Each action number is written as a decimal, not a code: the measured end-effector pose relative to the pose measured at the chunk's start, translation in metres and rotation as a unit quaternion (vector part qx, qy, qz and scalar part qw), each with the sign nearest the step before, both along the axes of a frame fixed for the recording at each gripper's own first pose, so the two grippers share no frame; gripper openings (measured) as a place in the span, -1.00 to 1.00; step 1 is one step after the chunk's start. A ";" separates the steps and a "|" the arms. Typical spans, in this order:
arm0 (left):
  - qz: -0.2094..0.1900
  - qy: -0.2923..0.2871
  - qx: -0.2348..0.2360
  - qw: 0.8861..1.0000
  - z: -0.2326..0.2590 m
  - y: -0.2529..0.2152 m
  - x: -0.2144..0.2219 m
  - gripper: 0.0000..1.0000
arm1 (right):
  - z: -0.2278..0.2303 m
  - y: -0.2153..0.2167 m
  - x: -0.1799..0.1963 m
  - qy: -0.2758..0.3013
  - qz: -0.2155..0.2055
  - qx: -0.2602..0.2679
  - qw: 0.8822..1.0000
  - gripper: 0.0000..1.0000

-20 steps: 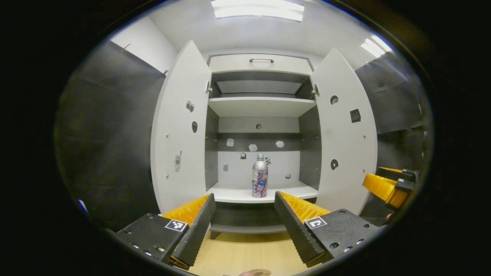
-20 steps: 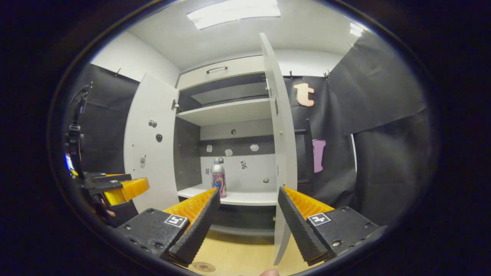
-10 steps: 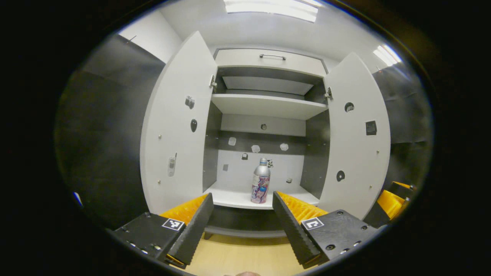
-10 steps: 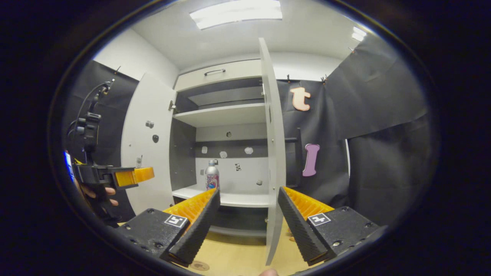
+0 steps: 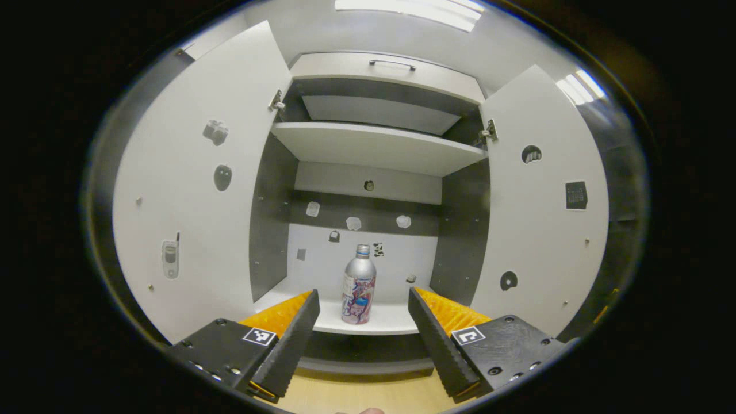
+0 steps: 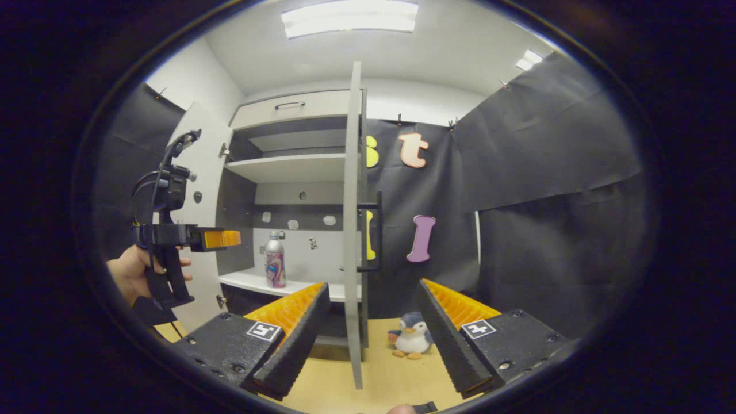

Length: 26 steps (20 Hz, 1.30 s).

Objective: Grasp the bottle in the cabinet with the left hand and place it on the coaster, then close the right door with the right hand and the left door with the left hand.

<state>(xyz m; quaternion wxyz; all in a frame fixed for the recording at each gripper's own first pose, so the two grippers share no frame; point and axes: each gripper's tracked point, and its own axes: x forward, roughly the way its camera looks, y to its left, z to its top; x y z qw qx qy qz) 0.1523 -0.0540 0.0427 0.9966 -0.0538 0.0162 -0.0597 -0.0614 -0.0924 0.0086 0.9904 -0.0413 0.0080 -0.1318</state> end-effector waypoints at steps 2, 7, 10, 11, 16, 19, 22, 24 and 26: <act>-0.006 0.006 0.009 1.000 -0.006 -0.008 0.026 1.00 | 0.000 -0.017 -0.011 0.000 -0.030 -0.001 1.000 0.92; -0.007 0.021 0.034 0.999 -0.031 -0.017 0.082 0.95 | -0.001 -0.050 -0.033 -0.008 -0.099 0.005 0.995 0.98; 0.001 0.027 0.046 0.999 -0.046 -0.016 0.115 0.90 | -0.001 -0.059 -0.037 -0.009 -0.122 0.008 0.992 0.92; 0.002 0.029 0.047 0.998 -0.051 -0.016 0.124 1.00 | -0.002 -0.063 -0.039 -0.009 -0.131 0.007 0.991 0.92; 0.007 0.054 0.077 0.996 -0.077 -0.015 0.161 0.91 | -0.003 -0.073 -0.044 -0.012 -0.161 0.011 0.987 0.92; 0.003 0.061 0.081 0.995 -0.085 -0.016 0.178 0.97 | -0.003 -0.075 -0.045 -0.013 -0.173 0.010 0.985 0.98; 0.014 0.056 0.090 0.994 -0.090 -0.010 0.197 0.77 | -0.008 -0.076 -0.046 -0.007 -0.177 0.010 0.984 0.98; 0.005 0.054 0.079 0.995 -0.090 -0.012 0.199 0.63 | -0.008 -0.076 -0.045 -0.006 -0.180 0.009 0.984 0.98; 0.000 0.056 0.068 0.996 -0.088 -0.012 0.195 0.58 | -0.009 -0.076 -0.045 -0.006 -0.181 0.013 0.983 0.92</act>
